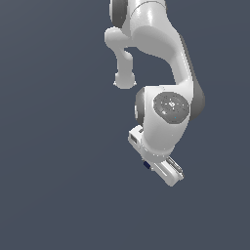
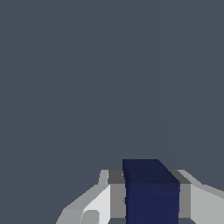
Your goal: Pick up the object and move it to a goal position.
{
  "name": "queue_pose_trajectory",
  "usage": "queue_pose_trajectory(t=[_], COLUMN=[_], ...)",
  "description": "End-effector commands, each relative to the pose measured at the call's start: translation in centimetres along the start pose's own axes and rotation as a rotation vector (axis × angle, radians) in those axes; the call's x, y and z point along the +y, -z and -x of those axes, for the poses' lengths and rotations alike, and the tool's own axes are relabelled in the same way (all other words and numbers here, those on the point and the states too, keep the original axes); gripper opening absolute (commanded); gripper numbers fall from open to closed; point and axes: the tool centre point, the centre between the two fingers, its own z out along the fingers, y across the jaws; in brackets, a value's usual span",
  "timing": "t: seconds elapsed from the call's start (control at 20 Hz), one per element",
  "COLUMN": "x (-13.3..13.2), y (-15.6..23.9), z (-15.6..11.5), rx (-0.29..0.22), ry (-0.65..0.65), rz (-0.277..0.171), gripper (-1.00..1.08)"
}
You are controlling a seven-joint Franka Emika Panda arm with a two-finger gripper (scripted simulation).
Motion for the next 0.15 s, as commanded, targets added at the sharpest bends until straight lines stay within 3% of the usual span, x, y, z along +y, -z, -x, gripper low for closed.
queue_pose_trajectory(t=[0.0, 0.1], x=[-0.12, -0.10], y=[0.08, 0.04], z=[-0.01, -0.05], rx=[0.000, 0.000], ry=[-0.001, -0.001], rz=[0.000, 0.000], gripper=[-1.00, -1.00])
